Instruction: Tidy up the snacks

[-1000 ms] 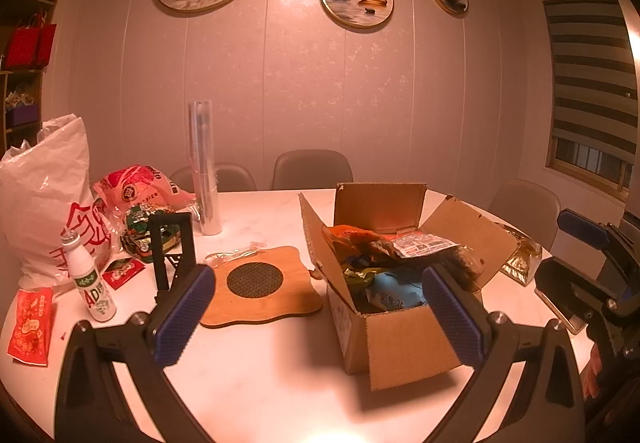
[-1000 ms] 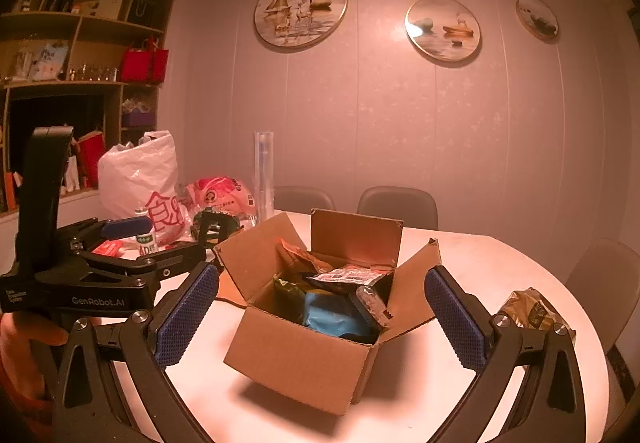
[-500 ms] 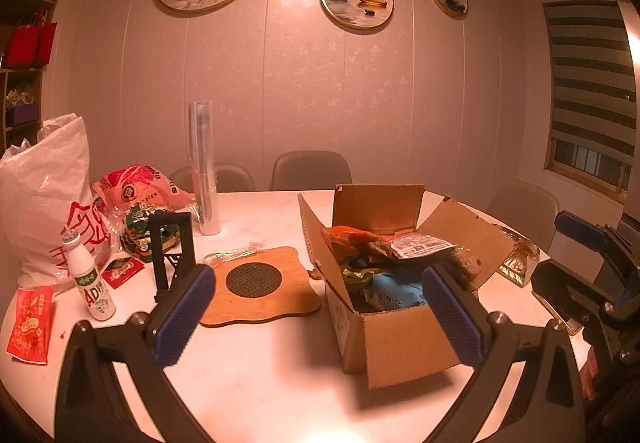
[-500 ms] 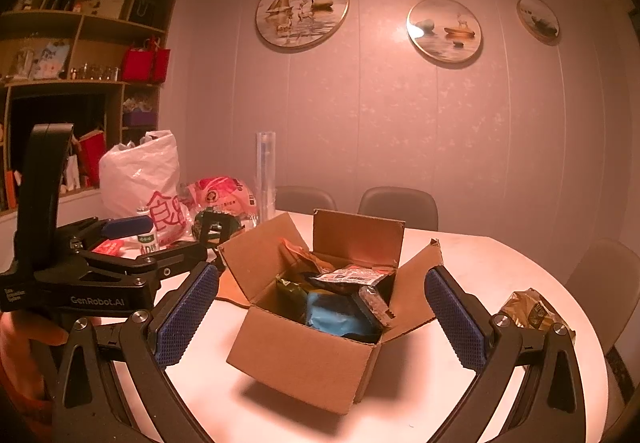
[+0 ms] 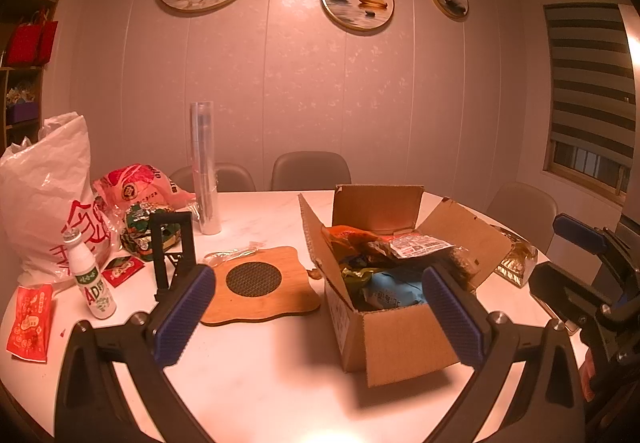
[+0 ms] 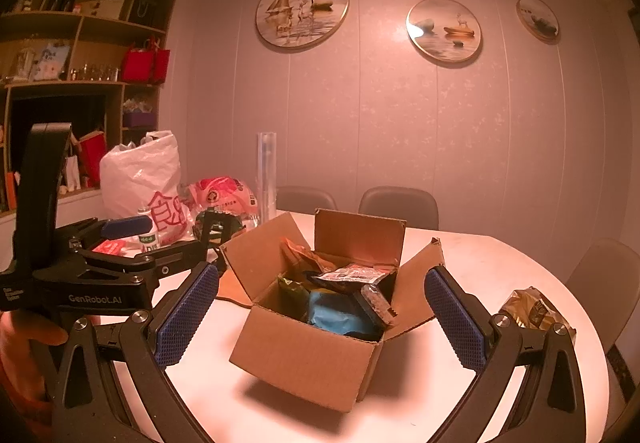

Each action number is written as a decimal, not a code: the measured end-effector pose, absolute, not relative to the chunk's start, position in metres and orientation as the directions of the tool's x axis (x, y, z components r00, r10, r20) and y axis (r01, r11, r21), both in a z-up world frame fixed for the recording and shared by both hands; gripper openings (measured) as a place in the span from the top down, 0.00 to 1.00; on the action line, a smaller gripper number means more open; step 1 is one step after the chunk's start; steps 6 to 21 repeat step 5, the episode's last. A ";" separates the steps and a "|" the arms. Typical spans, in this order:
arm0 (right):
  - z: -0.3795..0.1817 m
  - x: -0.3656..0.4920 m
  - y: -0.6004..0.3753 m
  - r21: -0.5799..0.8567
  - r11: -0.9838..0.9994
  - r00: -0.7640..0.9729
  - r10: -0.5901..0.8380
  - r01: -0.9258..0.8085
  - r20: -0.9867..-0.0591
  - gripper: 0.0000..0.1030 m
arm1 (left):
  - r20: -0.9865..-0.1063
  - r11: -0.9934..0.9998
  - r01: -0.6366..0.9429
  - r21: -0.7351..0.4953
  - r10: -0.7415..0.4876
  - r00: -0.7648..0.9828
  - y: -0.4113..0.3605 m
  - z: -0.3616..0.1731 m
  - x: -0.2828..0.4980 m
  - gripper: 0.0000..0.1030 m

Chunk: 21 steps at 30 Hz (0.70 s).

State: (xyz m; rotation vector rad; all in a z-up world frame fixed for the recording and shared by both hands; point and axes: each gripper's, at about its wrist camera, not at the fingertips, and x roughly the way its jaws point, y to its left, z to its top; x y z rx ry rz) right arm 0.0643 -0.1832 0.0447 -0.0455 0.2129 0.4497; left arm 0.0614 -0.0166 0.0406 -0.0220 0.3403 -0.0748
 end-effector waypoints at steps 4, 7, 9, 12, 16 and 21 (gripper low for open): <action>0.045 0.062 -0.182 0.008 0.898 0.877 0.431 -0.439 -0.213 0.00 | -0.331 0.997 0.069 -0.035 -0.077 0.941 -0.017 0.040 0.060 0.01; 0.045 0.062 -0.181 0.008 0.899 0.877 0.430 -0.439 -0.213 0.00 | -0.331 0.997 0.067 -0.035 -0.075 0.940 -0.017 0.040 0.060 0.01; 0.045 0.062 -0.181 0.008 0.899 0.877 0.430 -0.439 -0.213 0.00 | -0.331 0.997 0.067 -0.035 -0.075 0.940 -0.017 0.040 0.060 0.01; 0.045 0.062 -0.181 0.008 0.899 0.877 0.430 -0.439 -0.213 0.00 | -0.331 0.997 0.067 -0.035 -0.075 0.940 -0.017 0.040 0.060 0.01; 0.045 0.062 -0.181 0.008 0.899 0.877 0.430 -0.439 -0.213 0.00 | -0.331 0.997 0.067 -0.035 -0.075 0.940 -0.017 0.040 0.060 0.01; 0.045 0.062 -0.181 0.008 0.899 0.877 0.430 -0.439 -0.213 0.00 | -0.331 0.997 0.067 -0.035 -0.075 0.940 -0.017 0.040 0.060 0.01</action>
